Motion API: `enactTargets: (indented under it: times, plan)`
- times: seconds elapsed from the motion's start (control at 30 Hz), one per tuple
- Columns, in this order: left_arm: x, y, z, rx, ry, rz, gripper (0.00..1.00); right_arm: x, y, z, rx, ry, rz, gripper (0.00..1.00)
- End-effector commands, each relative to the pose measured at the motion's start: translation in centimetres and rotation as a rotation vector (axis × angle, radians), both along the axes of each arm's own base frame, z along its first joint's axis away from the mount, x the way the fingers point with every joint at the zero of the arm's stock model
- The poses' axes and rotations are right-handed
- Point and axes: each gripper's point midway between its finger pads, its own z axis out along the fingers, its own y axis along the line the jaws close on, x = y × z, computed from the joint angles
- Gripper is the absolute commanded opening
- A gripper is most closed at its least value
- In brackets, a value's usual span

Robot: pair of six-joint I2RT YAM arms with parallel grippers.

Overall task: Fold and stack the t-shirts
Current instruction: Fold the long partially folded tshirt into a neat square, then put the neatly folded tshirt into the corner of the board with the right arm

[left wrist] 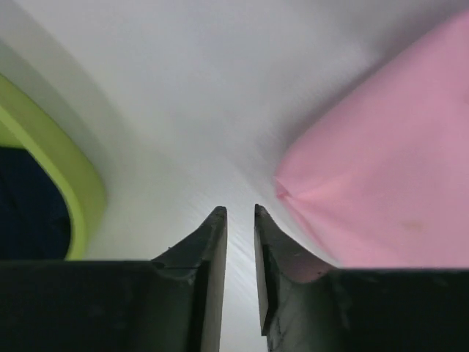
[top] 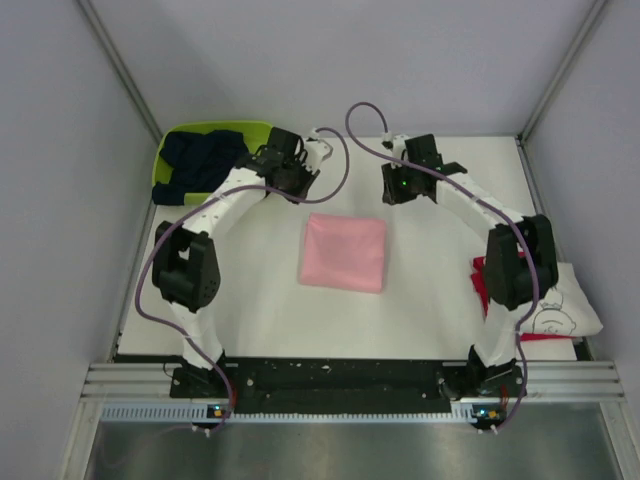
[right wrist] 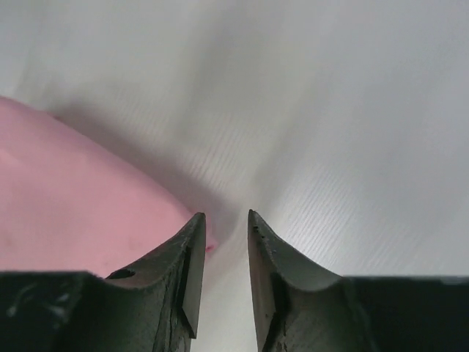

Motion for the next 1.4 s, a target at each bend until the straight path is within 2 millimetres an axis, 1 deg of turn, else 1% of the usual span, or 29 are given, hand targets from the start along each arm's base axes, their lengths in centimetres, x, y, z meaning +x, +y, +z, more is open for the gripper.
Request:
enactTargets:
  times: [0.0,0.03,0.07,0.1,0.13,0.17,0.27,0.3,0.33,0.37,0.4,0.43,0.47,0.53,0.67,0.73,0.8,0.87,0.93,0.97,1.0,1.03,1.07,1.1,1.13,1.17,1.23,1.3,1.37]
  plan:
    - [-5.7,-3.9,2.0,-0.270,0.077,-0.101,0.13,-4.5,1.7,5.3,0.271,0.001,-0.066,0.21]
    - [-7.0,-4.9,1.3,-0.310,0.112,-0.141,0.07,-5.8,2.6,4.8,0.331,0.033,-0.033,0.13]
    - [-7.6,-5.7,1.0,-0.343,0.130,-0.168,0.05,-6.5,3.3,4.5,0.381,0.057,-0.013,0.07]
    - [-8.0,-6.2,0.5,-0.370,0.151,-0.185,0.05,-7.2,4.1,4.0,0.429,0.094,0.001,0.02]
    - [-7.8,-6.6,-0.1,-0.382,0.162,-0.189,0.05,-7.4,4.5,3.0,0.448,0.127,0.003,0.00]
    - [-7.2,-6.7,-0.6,-0.376,0.165,-0.178,0.05,-7.2,4.5,2.2,0.446,0.149,-0.013,0.00]
    - [-4.2,-6.2,-2.8,-0.310,0.173,-0.086,0.05,-5.4,3.9,-1.1,0.394,0.181,-0.090,0.00]
    - [-3.4,-5.7,-3.9,-0.290,0.195,-0.053,0.05,-4.7,3.9,-1.9,0.387,0.191,-0.095,0.00]
    - [-2.7,-5.6,-4.5,-0.286,0.212,-0.034,0.05,-4.1,3.9,-2.6,0.379,0.202,-0.107,0.00]
    - [-2.0,-5.2,-5.8,-0.275,0.241,-0.003,0.05,-3.4,3.8,-3.4,0.372,0.215,-0.121,0.00]
    - [-1.5,-4.8,-6.7,-0.260,0.256,0.019,0.05,-2.7,3.6,-3.8,0.368,0.218,-0.132,0.00]
    - [-0.9,-4.3,-7.1,-0.245,0.257,0.037,0.04,-2.2,3.4,-4.4,0.362,0.227,-0.152,0.00]
    - [-0.6,-3.9,-7.8,-0.222,0.261,0.054,0.04,-1.6,3.3,-4.7,0.359,0.228,-0.164,0.00]
    - [-0.3,-3.7,-8.2,-0.206,0.252,0.058,0.04,-0.7,3.2,-4.9,0.347,0.224,-0.171,0.00]
    - [-0.4,-3.8,-7.6,-0.222,0.245,0.047,0.08,0.3,2.9,-5.1,0.305,0.233,-0.175,0.02]
    - [-0.1,-3.5,-6.7,-0.213,0.213,0.049,0.12,0.5,2.2,-4.5,0.277,0.229,-0.192,0.04]
    - [0.4,-2.8,-5.6,-0.200,0.175,0.062,0.20,0.5,1.4,-2.5,0.254,0.183,-0.200,0.13]
    - [0.9,-1.8,-3.8,-0.184,0.118,0.078,0.27,-0.2,0.6,-0.4,0.235,0.134,-0.202,0.24]
    - [1.1,-0.7,-2.0,-0.179,0.069,0.098,0.37,-1.7,0.0,0.8,0.233,0.121,-0.194,0.36]
    - [0.9,-0.5,-0.9,-0.184,0.039,0.101,0.41,-3.0,0.1,0.9,0.243,0.139,-0.183,0.42]
    - [0.6,-0.2,0.0,-0.190,0.013,0.104,0.45,-4.3,0.3,0.7,0.264,0.174,-0.162,0.52]
    - [-0.3,-0.1,-0.1,-0.200,0.010,0.102,0.49,-5.7,0.7,0.6,0.291,0.213,-0.141,0.59]
    - [-1.2,-0.1,0.3,-0.219,0.004,0.095,0.51,-7.0,1.1,0.0,0.319,0.263,-0.123,0.64]
    - [-2.1,-0.4,0.8,-0.243,-0.006,0.083,0.52,-8.0,1.5,-0.7,0.337,0.306,-0.112,0.66]
    - [-3.3,-0.7,0.5,-0.251,0.005,0.064,0.52,-9.0,1.6,-1.3,0.352,0.347,-0.110,0.66]
    - [-4.5,-1.4,0.3,-0.262,0.006,0.035,0.48,-10.1,1.6,-2.4,0.360,0.393,-0.117,0.66]
    - [-7.4,-2.5,-1.4,-0.277,0.061,-0.022,0.41,-11.1,1.8,-3.8,0.376,0.439,-0.132,0.66]
    - [-8.9,-2.5,-3.6,-0.284,0.135,-0.012,0.33,-11.7,2.0,-5.2,0.391,0.480,-0.137,0.66]
    - [-9.5,-2.2,-5.4,-0.267,0.181,0.003,0.29,-12.1,2.4,-6.3,0.422,0.521,-0.140,0.66]
